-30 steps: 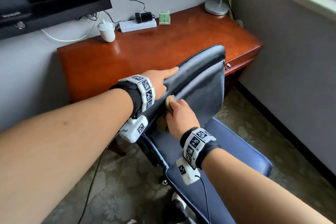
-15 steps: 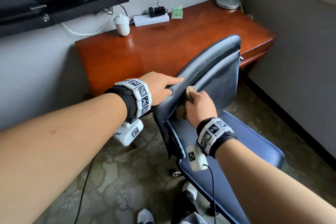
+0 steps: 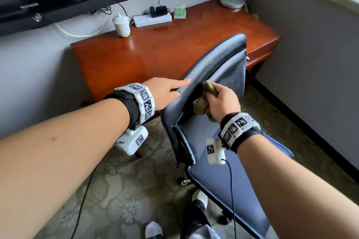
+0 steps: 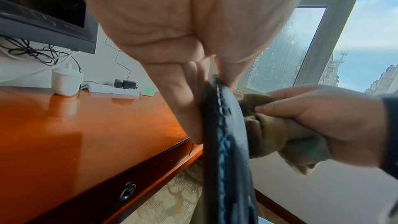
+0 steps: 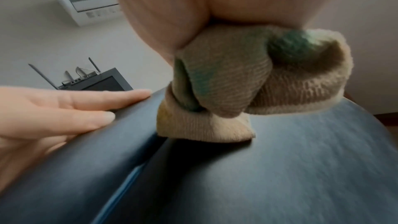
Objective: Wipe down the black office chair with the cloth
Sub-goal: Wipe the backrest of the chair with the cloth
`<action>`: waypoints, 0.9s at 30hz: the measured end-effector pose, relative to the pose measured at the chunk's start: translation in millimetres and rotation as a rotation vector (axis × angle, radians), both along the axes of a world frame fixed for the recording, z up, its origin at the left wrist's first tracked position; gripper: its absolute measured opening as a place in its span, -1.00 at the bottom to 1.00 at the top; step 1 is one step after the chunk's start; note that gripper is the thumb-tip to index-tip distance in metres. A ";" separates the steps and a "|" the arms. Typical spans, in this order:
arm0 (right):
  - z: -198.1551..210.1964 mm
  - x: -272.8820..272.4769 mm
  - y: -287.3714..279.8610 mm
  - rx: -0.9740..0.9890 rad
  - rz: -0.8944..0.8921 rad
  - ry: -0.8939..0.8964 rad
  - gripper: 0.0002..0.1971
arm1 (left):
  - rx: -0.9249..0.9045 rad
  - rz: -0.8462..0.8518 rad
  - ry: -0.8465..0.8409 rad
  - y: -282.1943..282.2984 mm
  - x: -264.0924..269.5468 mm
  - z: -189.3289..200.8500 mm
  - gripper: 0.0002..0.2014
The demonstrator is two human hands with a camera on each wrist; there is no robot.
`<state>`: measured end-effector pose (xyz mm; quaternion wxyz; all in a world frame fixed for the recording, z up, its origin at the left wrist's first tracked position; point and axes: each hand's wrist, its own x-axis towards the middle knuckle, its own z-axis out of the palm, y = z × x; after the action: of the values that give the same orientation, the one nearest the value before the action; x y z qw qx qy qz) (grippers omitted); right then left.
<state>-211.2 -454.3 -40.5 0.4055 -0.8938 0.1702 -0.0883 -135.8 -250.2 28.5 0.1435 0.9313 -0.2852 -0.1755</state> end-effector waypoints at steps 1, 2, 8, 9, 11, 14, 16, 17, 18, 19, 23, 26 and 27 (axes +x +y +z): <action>0.3 5.0 3.2 0.013 0.018 0.041 -0.67 | -0.001 0.001 0.006 0.4 -1.4 1.4 -0.44; -0.5 8.6 8.1 0.002 0.044 0.083 -0.68 | -0.003 0.006 0.003 1.0 -2.5 2.3 -0.43; -10.4 -9.7 36.1 -0.319 0.305 0.161 -0.74 | -0.044 0.026 0.032 9.8 2.9 -9.0 -0.44; -7.2 -15.2 31.7 -0.338 0.343 0.142 -0.76 | -0.069 0.028 0.047 9.8 2.3 -9.7 -0.45; 0.4 -17.5 13.5 -0.369 0.353 0.074 -0.78 | -0.103 0.025 0.063 8.8 3.1 -11.3 -0.46; 13.6 -1.2 -13.0 -0.310 0.136 0.011 -0.77 | -0.114 0.027 0.072 9.7 6.7 -14.9 -0.48; 14.9 13.1 -13.6 -0.301 0.090 0.046 -0.78 | -0.110 0.025 0.073 9.1 9.0 -16.2 -0.48; 12.5 17.6 -7.7 -0.307 0.113 0.081 -0.77 | -0.109 0.026 0.072 9.0 9.5 -16.4 -0.49; 9.0 19.4 0.7 -0.305 0.133 0.111 -0.78 | -0.111 0.029 0.073 10.0 9.5 -16.4 -0.49; 4.5 18.3 10.4 -0.291 0.147 0.130 -0.79 | -0.113 0.034 0.075 11.5 9.6 -16.9 -0.48; -12.9 -5.7 43.5 -0.252 0.196 0.125 -0.79 | -0.097 0.045 0.094 15.9 10.7 -19.3 -0.49; -17.3 -29.4 55.0 -0.245 0.333 0.089 -0.71 | -0.091 0.059 0.090 15.8 9.0 -16.9 -0.49; -16.4 -36.0 53.0 -0.251 0.415 0.078 -0.69 | -0.096 0.064 0.093 15.3 7.5 -15.7 -0.50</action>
<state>-247.2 -401.4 -56.8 0.2939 -0.9557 -0.0138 0.0113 -128.3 -234.9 12.7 0.2067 0.9227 -0.2565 -0.2001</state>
